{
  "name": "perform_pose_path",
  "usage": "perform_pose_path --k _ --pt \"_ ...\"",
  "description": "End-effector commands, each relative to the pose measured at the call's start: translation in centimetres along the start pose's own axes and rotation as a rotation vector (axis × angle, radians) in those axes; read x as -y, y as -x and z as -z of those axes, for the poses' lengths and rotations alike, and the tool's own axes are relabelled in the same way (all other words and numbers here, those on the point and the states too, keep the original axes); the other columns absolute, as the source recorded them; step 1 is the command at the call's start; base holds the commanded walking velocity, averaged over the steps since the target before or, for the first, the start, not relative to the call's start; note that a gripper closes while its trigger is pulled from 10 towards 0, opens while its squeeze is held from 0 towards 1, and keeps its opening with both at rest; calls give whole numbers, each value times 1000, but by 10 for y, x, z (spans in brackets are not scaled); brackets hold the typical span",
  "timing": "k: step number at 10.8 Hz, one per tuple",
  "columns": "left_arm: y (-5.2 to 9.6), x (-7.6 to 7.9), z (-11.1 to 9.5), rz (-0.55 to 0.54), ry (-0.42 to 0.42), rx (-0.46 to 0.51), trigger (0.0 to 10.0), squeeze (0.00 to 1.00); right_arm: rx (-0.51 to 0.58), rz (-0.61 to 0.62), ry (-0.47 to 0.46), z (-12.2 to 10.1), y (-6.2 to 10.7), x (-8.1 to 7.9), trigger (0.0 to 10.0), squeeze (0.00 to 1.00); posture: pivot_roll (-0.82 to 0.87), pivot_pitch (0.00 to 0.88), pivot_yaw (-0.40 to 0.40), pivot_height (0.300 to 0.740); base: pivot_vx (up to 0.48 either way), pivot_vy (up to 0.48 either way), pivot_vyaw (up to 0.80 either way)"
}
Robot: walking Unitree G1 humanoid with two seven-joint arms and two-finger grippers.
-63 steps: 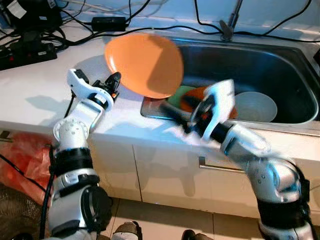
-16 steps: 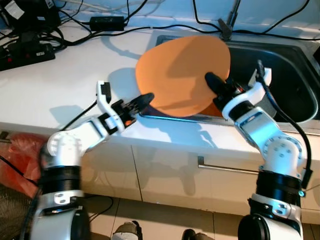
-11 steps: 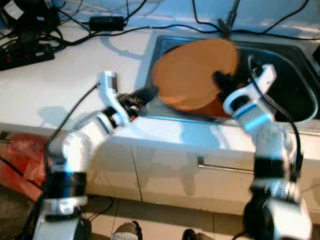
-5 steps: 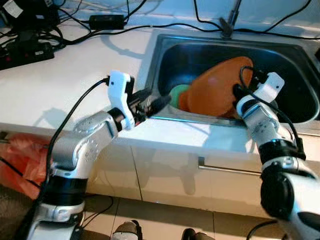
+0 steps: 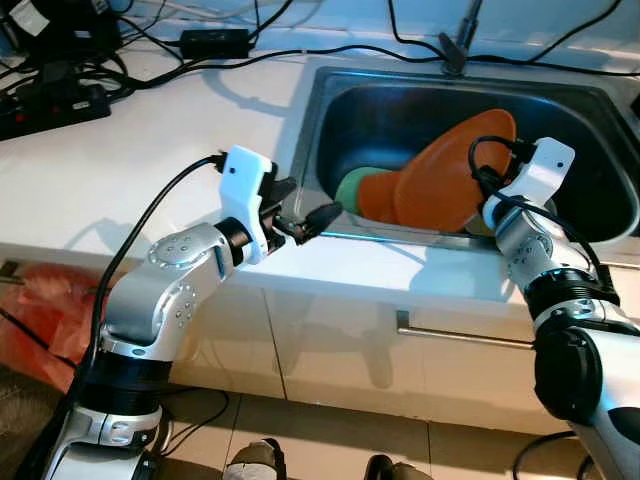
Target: Kitchen organization
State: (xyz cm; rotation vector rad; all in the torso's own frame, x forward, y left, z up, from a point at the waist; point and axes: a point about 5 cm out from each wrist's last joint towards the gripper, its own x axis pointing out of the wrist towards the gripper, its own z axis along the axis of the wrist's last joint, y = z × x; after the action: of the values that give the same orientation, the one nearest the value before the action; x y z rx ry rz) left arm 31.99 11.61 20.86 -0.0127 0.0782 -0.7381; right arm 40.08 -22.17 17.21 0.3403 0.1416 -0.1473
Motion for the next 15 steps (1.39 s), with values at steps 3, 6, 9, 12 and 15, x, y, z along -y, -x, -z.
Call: perform_pose_path --k 3,6,9,12,15 --pt "0 2 -8 21 -77 6 10000 1000 -73 13 16 19 2 3 10000 1000 241 189 20 740 0 0 0" --pt "-2 2 -7 27 -92 1 10000 1000 -67 16 11 18 1 5 10000 1000 239 180 24 740 0 0 0" --pt "-3 -2 -12 24 -121 19 10000 1000 -51 24 45 14 2 9 10000 1000 234 168 24 740 0 0 0" --pt "-9 -3 -22 17 -150 51 10000 1000 -12 13 149 6 1 8 10000 1000 205 141 24 740 0 0 0" --pt "-15 -8 -25 -3 -156 69 10000 1000 148 71 272 -23 4 19 10000 1000 156 117 13 740 0 0 0"
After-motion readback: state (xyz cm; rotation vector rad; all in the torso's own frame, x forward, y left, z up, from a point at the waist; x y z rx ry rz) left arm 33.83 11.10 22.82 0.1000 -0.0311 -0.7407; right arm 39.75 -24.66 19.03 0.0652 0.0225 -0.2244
